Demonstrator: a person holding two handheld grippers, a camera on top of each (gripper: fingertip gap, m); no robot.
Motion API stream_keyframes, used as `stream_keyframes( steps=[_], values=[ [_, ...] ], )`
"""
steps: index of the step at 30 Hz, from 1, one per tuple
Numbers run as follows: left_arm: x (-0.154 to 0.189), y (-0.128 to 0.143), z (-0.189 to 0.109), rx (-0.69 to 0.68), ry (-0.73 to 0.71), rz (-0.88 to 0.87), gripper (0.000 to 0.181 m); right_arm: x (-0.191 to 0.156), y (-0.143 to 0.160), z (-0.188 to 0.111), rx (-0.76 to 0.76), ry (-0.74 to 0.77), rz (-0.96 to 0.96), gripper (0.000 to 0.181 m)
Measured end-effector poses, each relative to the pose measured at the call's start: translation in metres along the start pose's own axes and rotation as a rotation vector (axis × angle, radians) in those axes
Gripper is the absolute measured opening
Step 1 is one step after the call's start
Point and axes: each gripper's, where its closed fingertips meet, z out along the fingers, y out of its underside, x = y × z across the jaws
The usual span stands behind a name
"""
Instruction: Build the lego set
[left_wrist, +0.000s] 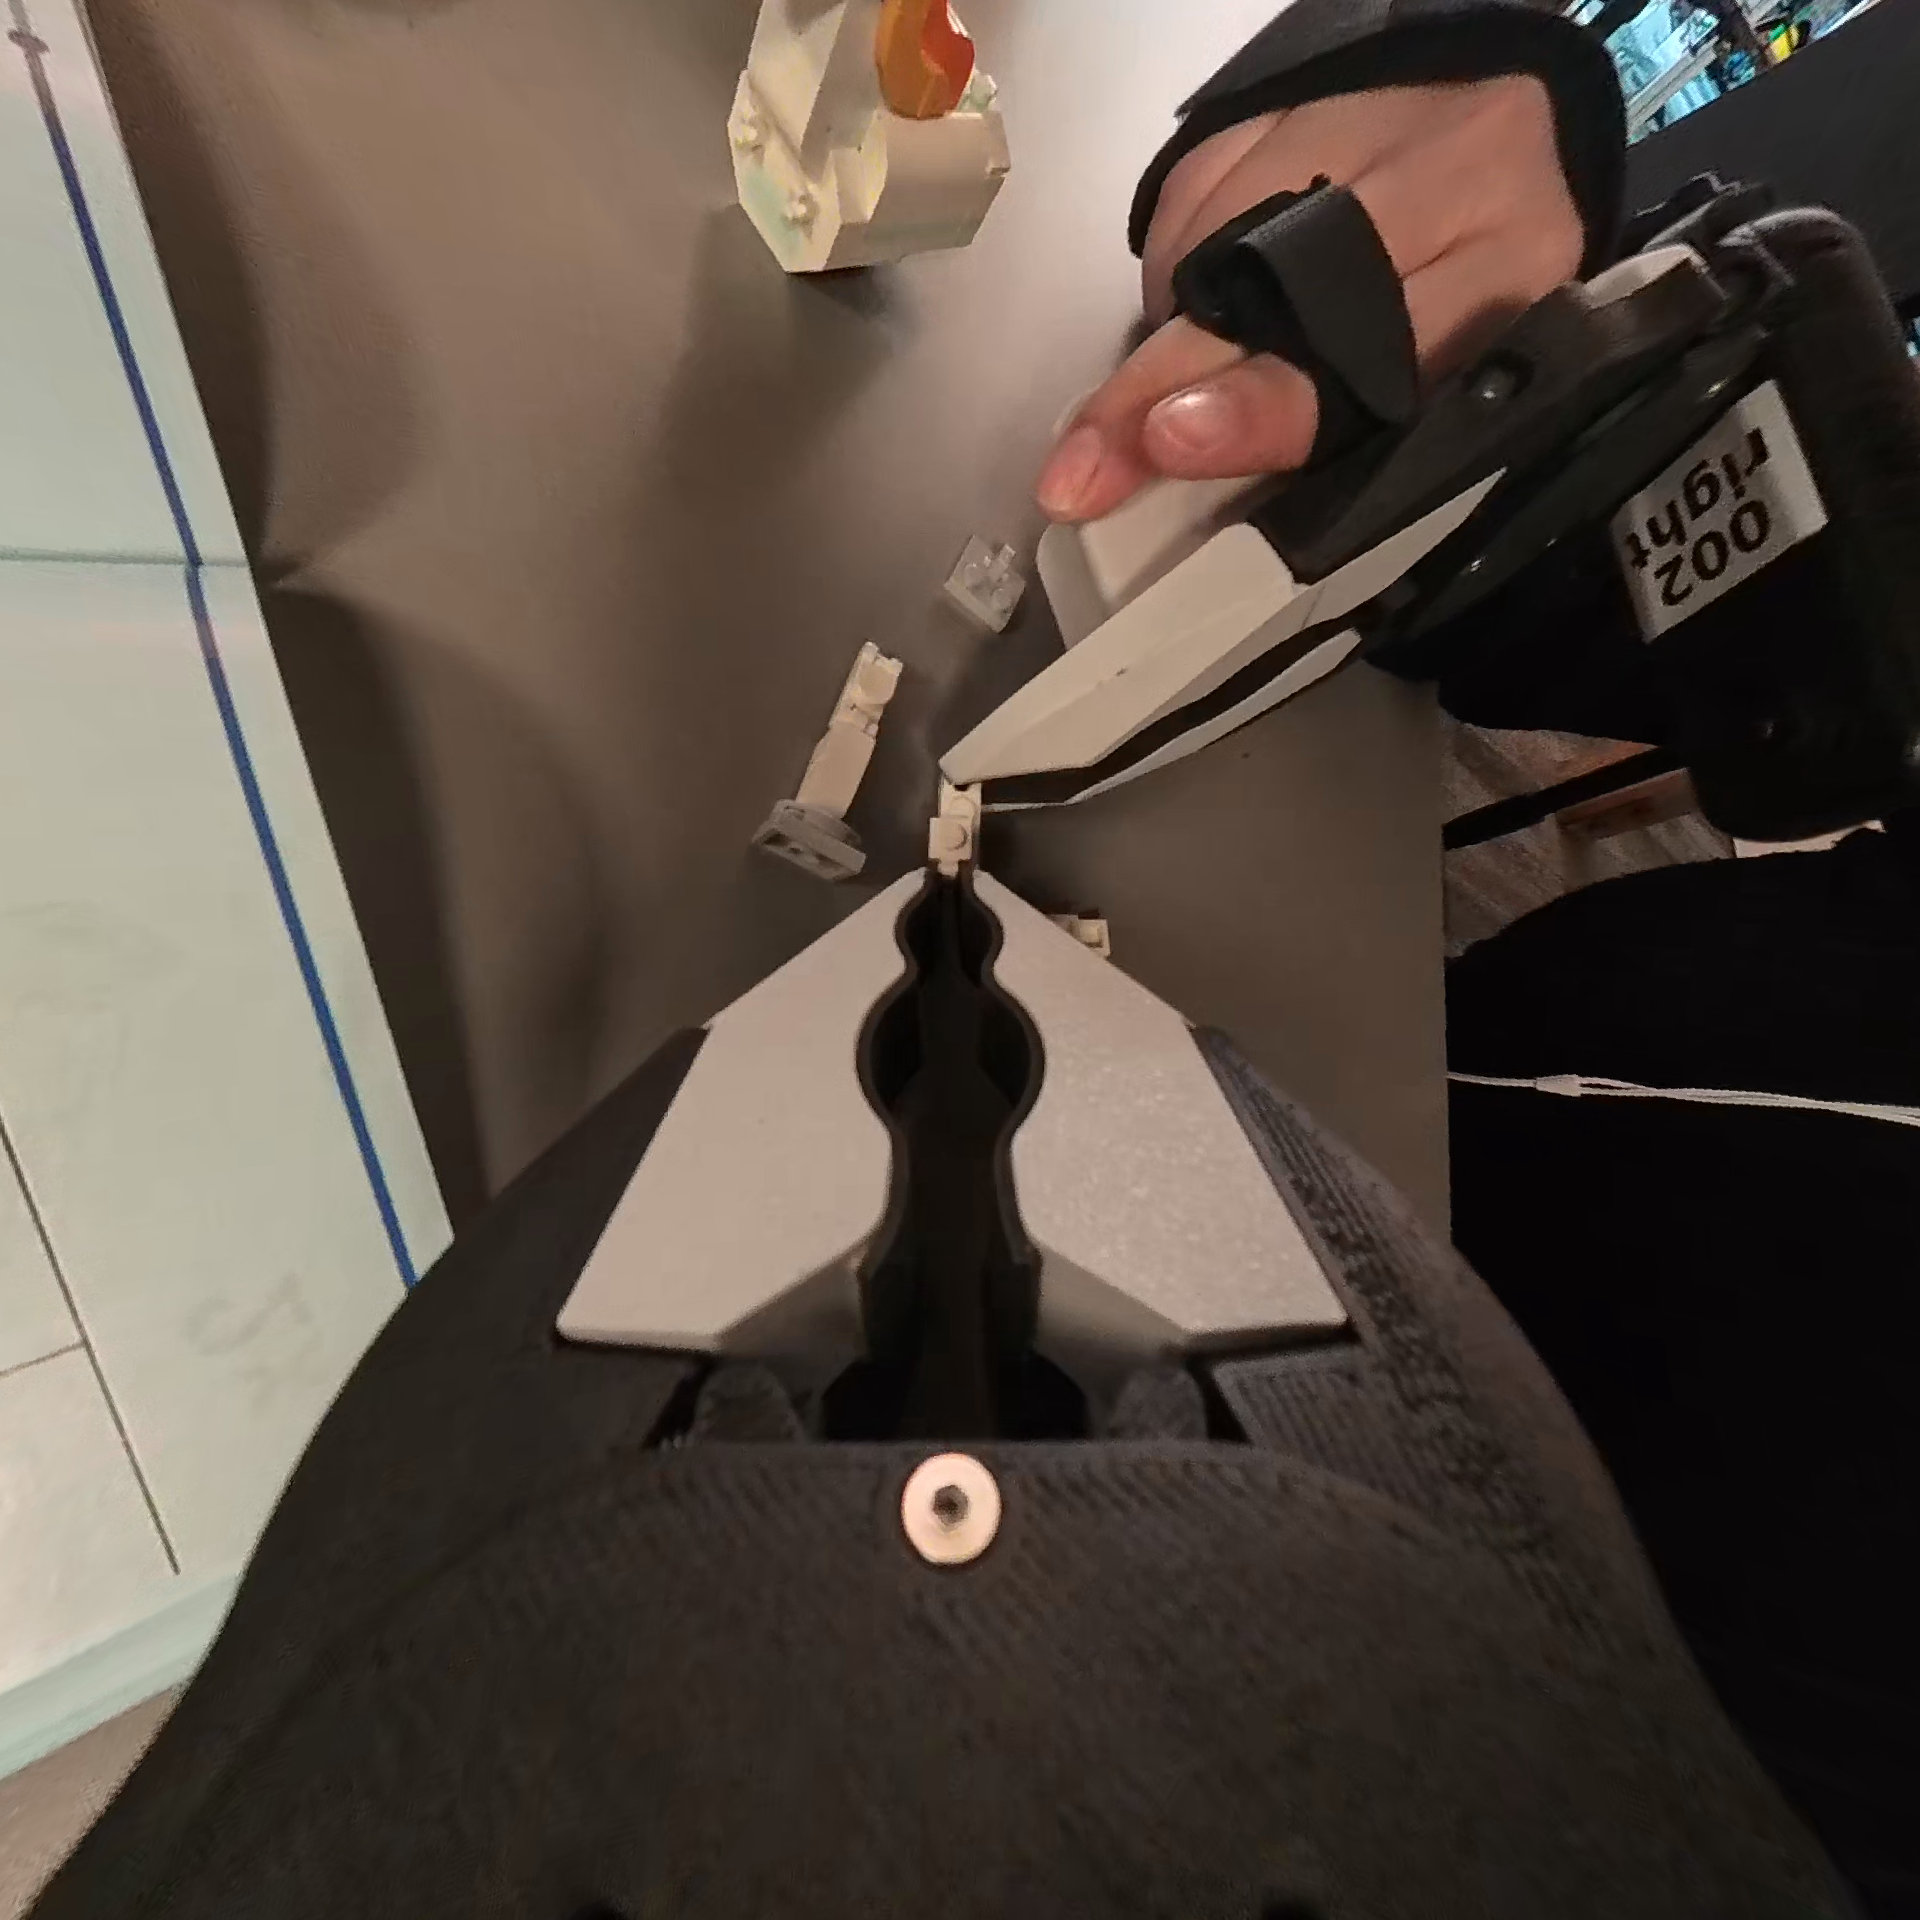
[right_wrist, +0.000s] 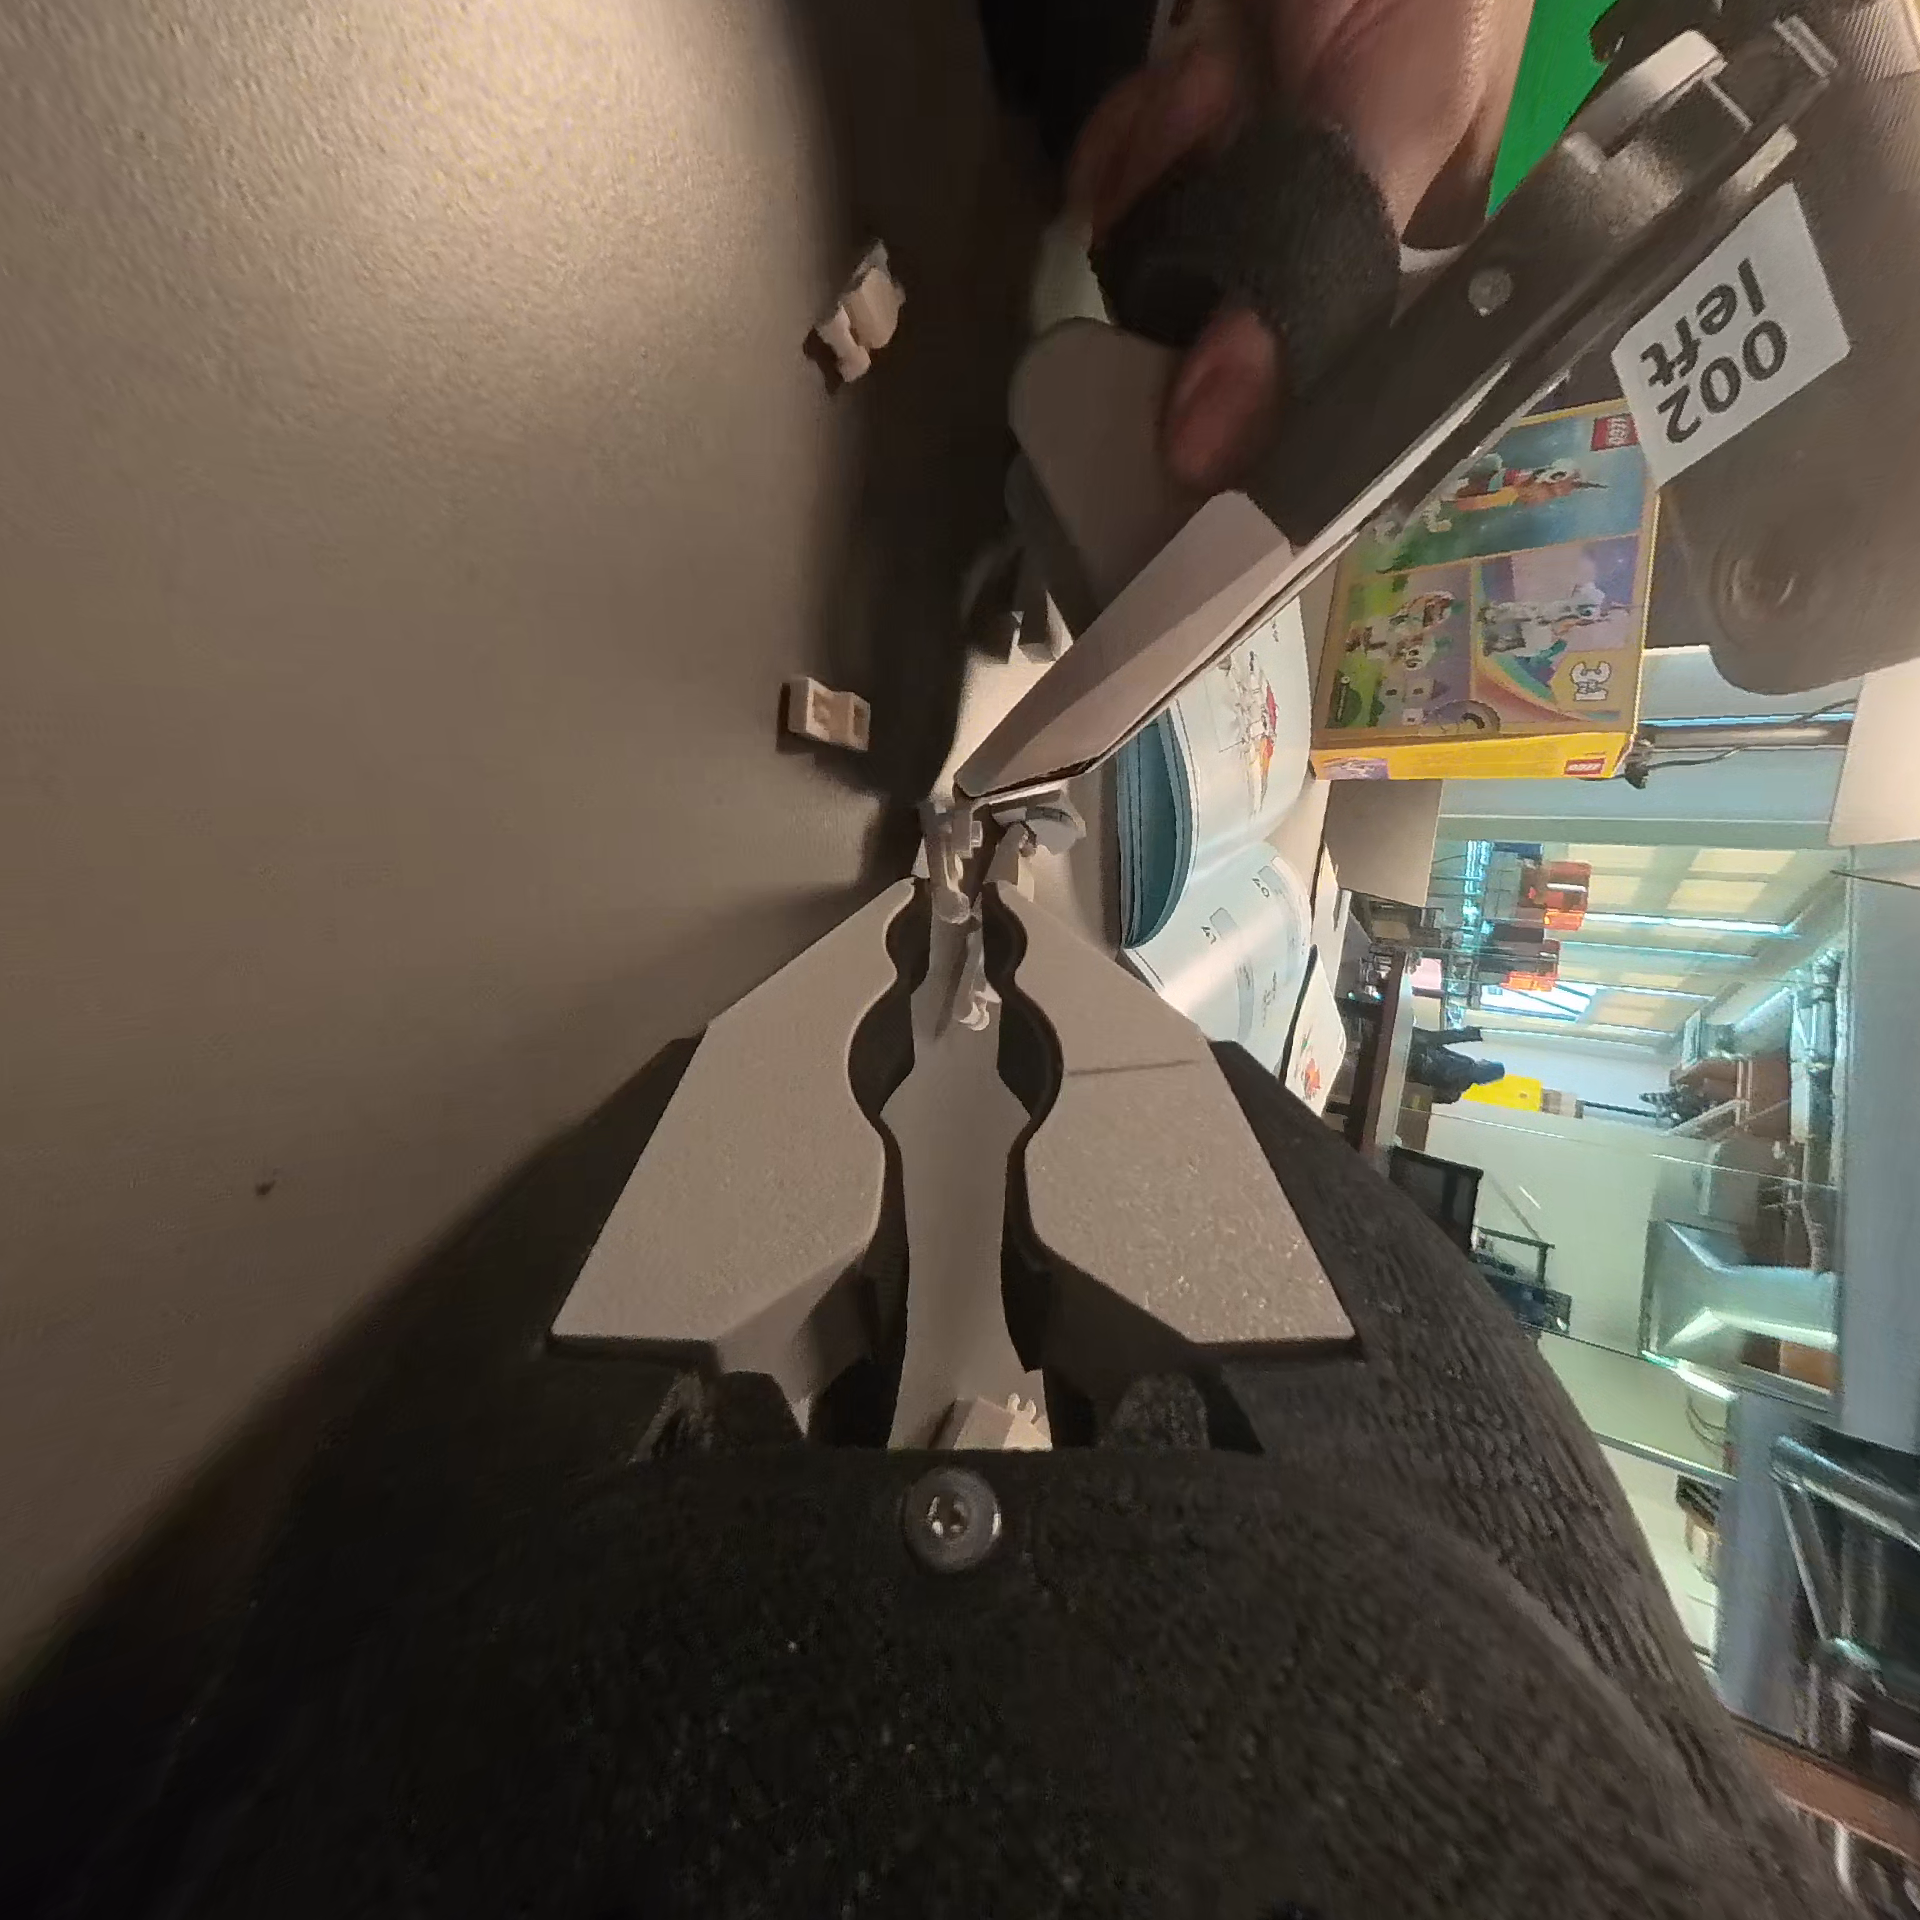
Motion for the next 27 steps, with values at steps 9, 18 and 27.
stream_keyframes(
  steps=[9,18,27],
  values=[
    [-0.001,0.001,0.000,-0.012,-0.017,0.000,0.002,0.002,-0.006,0.003,0.011,0.032,-0.035,0.012],
    [-0.002,0.005,-0.003,-0.037,-0.020,-0.010,0.002,0.002,-0.011,0.008,0.010,0.047,-0.051,0.008],
    [0.000,0.010,-0.006,-0.080,-0.003,-0.015,0.002,0.003,-0.014,0.011,0.003,0.058,-0.073,0.008]
  ],
)
